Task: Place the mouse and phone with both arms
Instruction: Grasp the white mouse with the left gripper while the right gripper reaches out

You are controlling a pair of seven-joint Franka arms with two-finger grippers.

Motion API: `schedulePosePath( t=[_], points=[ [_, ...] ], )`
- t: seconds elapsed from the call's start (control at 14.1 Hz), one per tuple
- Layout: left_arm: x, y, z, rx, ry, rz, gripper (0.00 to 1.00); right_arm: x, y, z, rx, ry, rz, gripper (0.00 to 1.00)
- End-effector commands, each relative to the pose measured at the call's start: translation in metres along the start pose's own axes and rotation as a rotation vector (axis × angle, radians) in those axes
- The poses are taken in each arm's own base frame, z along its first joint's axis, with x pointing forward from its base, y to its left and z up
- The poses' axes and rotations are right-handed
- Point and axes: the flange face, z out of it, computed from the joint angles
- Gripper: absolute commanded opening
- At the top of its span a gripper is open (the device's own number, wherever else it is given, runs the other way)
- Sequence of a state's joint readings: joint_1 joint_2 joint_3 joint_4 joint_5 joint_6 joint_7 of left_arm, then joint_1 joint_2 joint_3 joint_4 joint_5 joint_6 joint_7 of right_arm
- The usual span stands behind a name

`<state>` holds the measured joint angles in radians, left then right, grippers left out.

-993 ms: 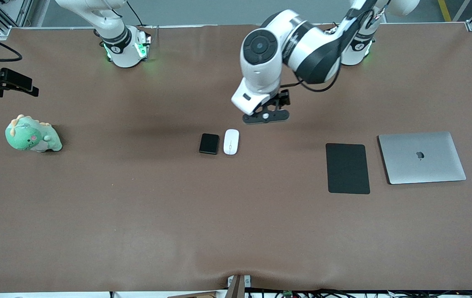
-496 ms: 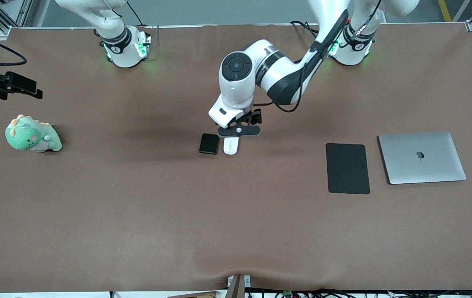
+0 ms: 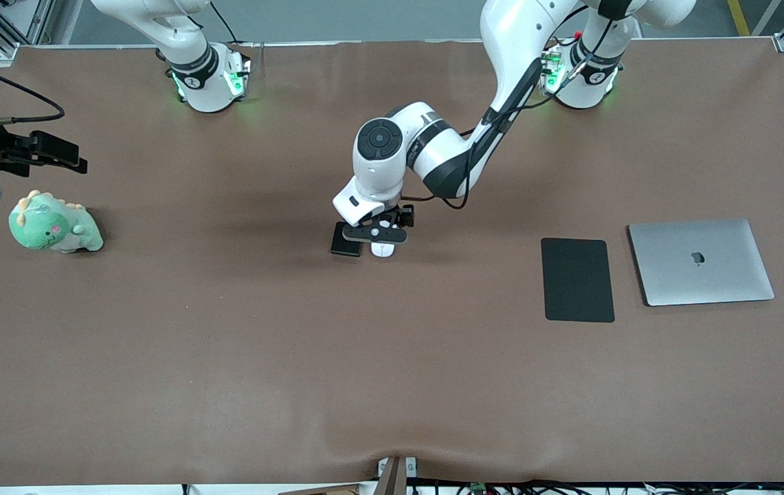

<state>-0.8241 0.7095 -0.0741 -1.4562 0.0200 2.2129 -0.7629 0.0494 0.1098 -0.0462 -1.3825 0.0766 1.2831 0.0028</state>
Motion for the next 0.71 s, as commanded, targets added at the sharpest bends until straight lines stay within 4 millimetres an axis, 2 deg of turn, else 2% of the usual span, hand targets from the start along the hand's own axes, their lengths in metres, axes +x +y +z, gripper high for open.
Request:
schedulePosePath(
  t=[0.0,0.21,0.43,0.64],
  points=[
    [-0.001,0.004,0.019,0.027,0.016,0.053,1.0,0.009,0.0,0.011,0.013,-0.031,-0.006,1.0],
    [-0.007,-0.002,0.044,0.055,-0.018,0.046,1.0,0.011,0.003,0.015,0.008,-0.042,-0.003,1.0],
    [-0.01,-0.005,0.061,0.07,-0.037,0.049,1.0,0.033,0.004,0.045,0.013,-0.1,0.004,1.0],
    [-0.011,-0.006,0.072,0.073,-0.05,0.036,1.0,0.039,-0.009,0.055,0.007,-0.114,-0.012,1.0]
  ],
)
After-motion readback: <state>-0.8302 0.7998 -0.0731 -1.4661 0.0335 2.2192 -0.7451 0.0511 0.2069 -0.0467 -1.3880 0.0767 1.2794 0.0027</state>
